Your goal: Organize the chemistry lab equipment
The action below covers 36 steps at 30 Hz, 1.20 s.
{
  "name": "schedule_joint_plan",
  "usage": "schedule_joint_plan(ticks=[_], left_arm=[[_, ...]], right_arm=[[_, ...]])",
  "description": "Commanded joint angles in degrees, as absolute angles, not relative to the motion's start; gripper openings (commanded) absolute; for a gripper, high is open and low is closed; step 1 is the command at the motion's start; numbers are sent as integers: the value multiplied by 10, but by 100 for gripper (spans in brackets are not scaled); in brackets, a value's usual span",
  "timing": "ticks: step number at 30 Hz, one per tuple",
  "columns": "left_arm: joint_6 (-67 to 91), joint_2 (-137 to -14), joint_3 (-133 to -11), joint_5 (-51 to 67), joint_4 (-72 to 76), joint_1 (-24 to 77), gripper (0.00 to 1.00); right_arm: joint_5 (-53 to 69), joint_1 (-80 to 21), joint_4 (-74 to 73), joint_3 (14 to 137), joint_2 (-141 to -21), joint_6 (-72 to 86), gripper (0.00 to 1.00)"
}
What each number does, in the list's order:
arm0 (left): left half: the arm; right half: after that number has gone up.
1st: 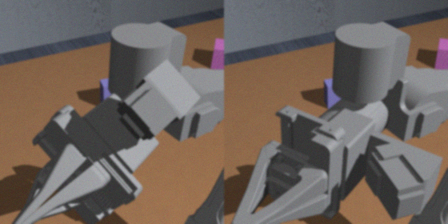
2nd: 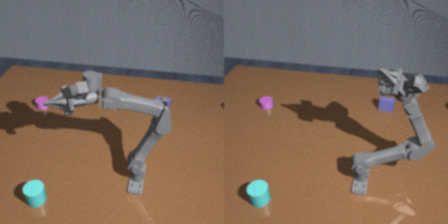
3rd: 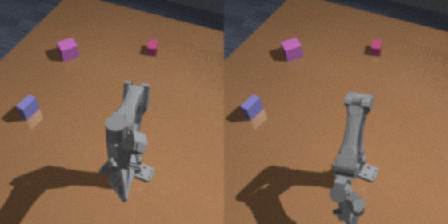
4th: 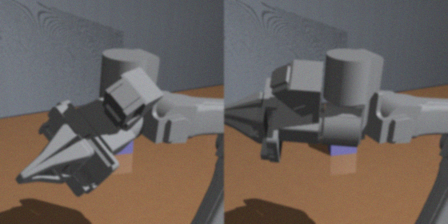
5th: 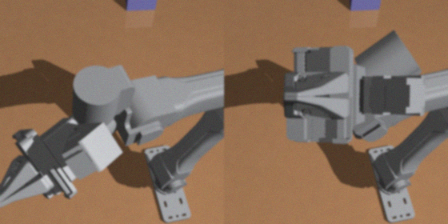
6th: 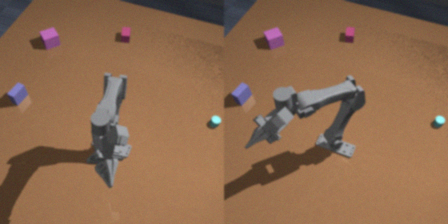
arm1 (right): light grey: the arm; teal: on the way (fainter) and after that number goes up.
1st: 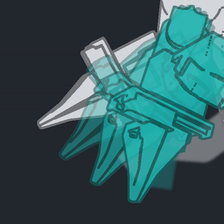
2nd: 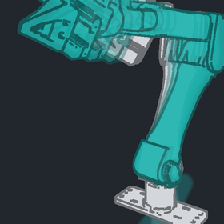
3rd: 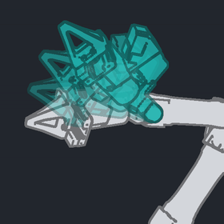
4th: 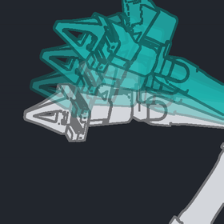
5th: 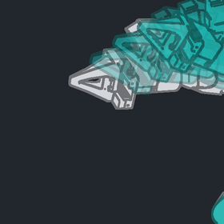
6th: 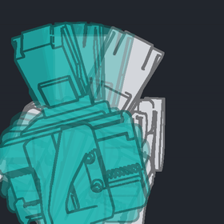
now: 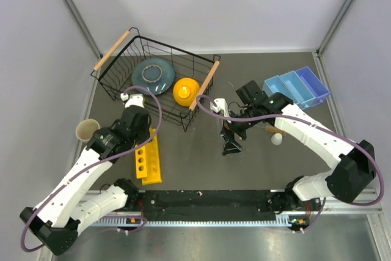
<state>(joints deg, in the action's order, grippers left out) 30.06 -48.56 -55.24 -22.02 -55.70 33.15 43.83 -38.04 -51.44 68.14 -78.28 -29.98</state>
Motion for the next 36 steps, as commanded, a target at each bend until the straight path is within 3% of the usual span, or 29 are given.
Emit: schedule_joint_plan(ticks=[1,20,28,36], left_arm=[[281,-495,-563,-232,-532,323,6],[272,-512,-483,-198,-454,303,6],[293,-502,-433,-184,-431,302,11],[302,-497,-436,-191,-438,302,39]], right_arm=[[452,-375,-512,683,-770,-305,99],[454,-374,-512,679,-769,-305,99],[453,-373,-511,678,-771,-307,99],[453,-369,-511,677,-770,-308,99]])
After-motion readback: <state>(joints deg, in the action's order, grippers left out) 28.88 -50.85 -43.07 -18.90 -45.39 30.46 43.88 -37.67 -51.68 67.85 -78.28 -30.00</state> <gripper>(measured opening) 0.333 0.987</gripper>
